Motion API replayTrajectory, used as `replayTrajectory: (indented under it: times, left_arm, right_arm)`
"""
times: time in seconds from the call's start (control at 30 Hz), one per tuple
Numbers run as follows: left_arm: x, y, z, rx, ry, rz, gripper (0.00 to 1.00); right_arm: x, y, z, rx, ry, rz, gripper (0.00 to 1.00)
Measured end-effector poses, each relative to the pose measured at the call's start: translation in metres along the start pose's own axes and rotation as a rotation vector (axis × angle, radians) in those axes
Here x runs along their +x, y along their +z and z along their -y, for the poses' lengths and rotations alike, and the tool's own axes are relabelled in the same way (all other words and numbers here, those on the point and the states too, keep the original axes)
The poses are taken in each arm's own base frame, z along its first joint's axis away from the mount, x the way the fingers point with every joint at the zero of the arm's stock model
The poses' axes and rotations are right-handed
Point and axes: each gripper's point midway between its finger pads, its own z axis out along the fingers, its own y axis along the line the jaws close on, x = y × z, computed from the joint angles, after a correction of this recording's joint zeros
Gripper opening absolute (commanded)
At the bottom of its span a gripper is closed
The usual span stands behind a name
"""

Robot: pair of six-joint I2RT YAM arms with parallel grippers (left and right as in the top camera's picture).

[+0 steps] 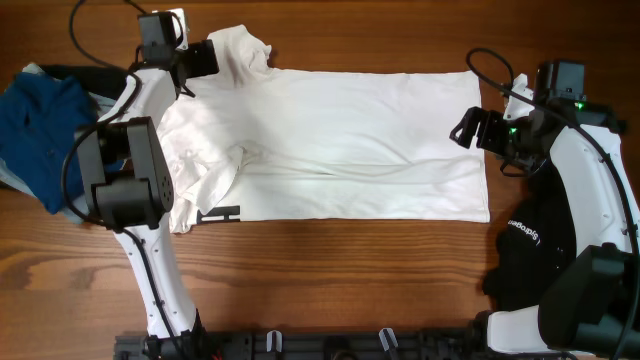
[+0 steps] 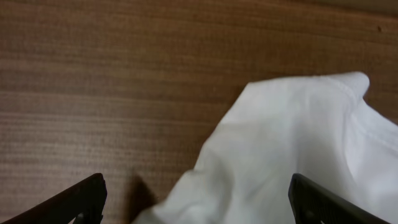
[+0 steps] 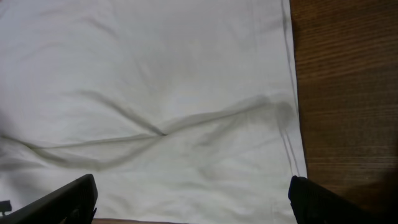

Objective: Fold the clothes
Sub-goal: 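Move both grippers to the far edge and grasp the shirt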

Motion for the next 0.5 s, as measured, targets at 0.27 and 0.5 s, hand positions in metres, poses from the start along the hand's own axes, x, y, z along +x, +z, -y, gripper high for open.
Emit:
replayTrajectory:
  times: [0.27,0.5]
  left_arm:
    - [0.01,0.019,0.004,0.035,0.021,0.004,0.3]
    - [0.032,0.007,0.002,0.036,-0.013,-0.141,0.04]
  right_arm:
    - [0.001,0.0,0.0,0.001,0.01,-0.006,0.76]
    - [-0.006,0.001,0.007,0.039,0.044,0.025,0.66]
